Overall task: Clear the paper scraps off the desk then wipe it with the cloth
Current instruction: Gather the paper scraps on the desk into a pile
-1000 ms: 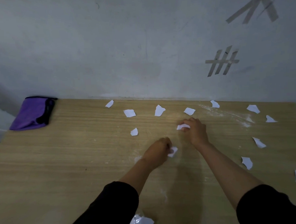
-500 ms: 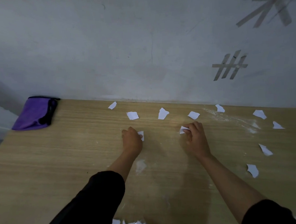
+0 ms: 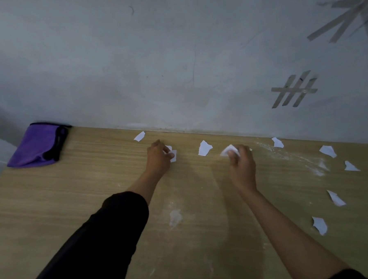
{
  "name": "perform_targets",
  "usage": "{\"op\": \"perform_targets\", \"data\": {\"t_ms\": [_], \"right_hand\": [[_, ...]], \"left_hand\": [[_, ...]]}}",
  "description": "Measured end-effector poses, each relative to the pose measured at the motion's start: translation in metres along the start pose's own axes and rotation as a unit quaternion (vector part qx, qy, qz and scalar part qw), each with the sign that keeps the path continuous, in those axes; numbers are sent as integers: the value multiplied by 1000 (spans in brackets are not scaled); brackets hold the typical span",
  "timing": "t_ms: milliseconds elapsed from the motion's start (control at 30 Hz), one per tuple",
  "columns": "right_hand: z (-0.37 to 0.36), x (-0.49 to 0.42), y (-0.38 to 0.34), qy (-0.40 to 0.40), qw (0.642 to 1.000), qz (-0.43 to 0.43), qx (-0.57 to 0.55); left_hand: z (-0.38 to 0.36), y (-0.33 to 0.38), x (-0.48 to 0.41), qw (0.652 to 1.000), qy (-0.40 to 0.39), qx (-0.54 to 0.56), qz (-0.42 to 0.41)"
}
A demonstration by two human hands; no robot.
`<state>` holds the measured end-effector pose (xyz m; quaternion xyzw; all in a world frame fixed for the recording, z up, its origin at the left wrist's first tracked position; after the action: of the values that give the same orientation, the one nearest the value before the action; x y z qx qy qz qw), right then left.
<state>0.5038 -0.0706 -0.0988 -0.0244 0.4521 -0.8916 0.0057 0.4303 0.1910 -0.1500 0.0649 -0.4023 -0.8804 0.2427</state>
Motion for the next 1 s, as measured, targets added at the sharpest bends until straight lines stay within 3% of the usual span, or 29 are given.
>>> {"op": "perform_targets", "data": {"t_ms": [100, 200, 367, 500, 700, 800, 867, 1000], "right_hand": [[-34, -14, 9, -103, 991, -84, 25], [-60, -19, 15, -148, 980, -132, 29], [-76, -33, 6, -119, 981, -125, 86], [-86, -33, 3, -112, 961, -88, 238], [-88, -36, 5, -93, 949, -82, 289], [-88, -37, 8, -93, 955, -88, 268], [-82, -36, 9, -83, 973, -92, 197], [-33, -38, 22, 47, 988, -149, 15]], "left_hand": [[-1, -1, -8, 1000, 4, -15, -6], [-3, -8, -10, 1000, 0, -10, 6], [1, -17, -11, 1000, -2, 16, 13], [29, -24, -14, 995, 82, 42, 24], [56, -48, -35, 992, 120, 34, 36], [59, -61, -41, 993, 109, 18, 49], [61, -61, -41, 994, 101, 0, 42], [60, -49, -38, 995, 91, -40, 13]]}}
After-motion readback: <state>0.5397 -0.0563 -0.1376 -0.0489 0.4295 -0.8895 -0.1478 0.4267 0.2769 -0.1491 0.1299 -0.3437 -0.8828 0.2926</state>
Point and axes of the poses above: each hand's wrist, its own x-axis away from the middle knuckle, its own z-axis out of the back of the hand, y = z × x, the point moved 10 cm from there along -x, towards the middle knuckle, and after that the axes turned 14 degrees about -z, right-handed, at the moved point
